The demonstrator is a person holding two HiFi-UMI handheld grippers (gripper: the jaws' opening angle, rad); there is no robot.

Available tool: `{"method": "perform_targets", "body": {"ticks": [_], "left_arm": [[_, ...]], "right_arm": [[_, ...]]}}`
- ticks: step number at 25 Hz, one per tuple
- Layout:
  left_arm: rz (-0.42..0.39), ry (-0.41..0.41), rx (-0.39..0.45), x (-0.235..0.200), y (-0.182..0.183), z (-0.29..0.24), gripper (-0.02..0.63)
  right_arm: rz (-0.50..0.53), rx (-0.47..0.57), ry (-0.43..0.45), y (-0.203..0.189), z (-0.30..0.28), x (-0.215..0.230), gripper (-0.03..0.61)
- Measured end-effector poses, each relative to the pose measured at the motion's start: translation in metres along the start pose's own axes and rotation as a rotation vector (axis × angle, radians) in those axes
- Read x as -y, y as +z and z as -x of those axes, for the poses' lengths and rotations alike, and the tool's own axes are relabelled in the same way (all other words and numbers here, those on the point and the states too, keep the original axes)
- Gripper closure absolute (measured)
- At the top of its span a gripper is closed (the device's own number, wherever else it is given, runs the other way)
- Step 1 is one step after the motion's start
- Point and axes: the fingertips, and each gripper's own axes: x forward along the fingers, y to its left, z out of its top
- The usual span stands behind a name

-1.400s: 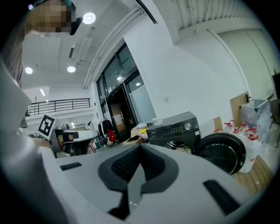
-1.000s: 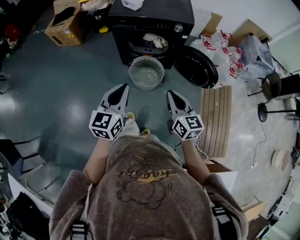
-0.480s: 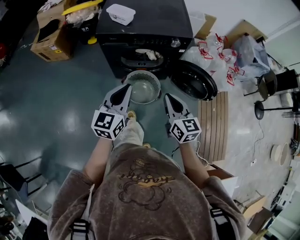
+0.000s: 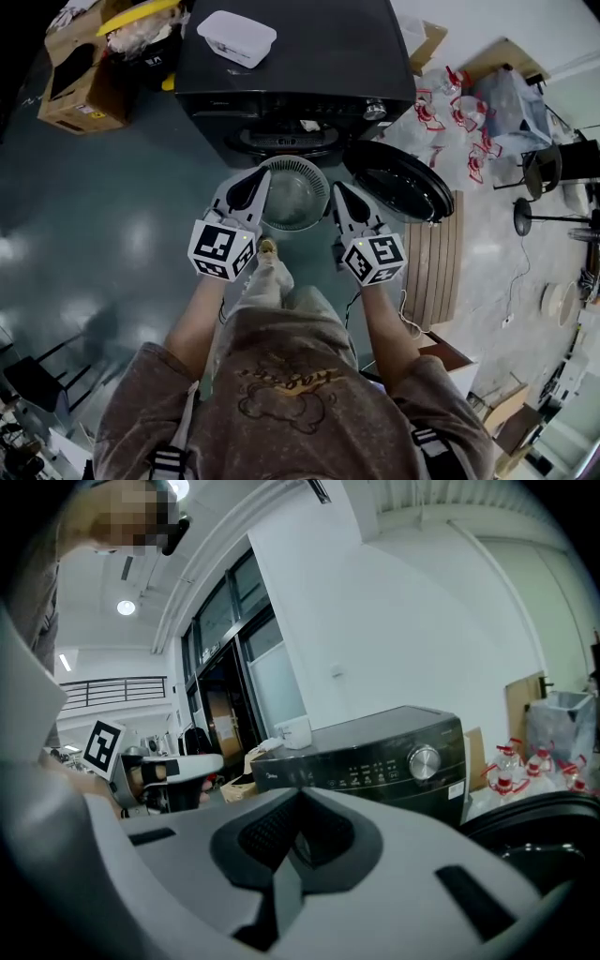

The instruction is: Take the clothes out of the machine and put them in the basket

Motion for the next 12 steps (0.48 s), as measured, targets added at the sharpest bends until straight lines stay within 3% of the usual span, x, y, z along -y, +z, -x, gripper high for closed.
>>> {"method": "perform_targets", "body": {"ticks": [4, 12], "left_arm": [[0.018, -0.014, 0.0, -0.029, -0.035, -0.037, 0.607], [0.064, 0.012, 0.027, -0.068, -0.134, -0.079, 0.607]], "right_arm": [[0.007, 0.008, -0.004, -0.024, -0.043, 0.026, 0.581], [0.006, 0.011, 0.01, -0.115, -0.094, 0.073, 0.581]]}}
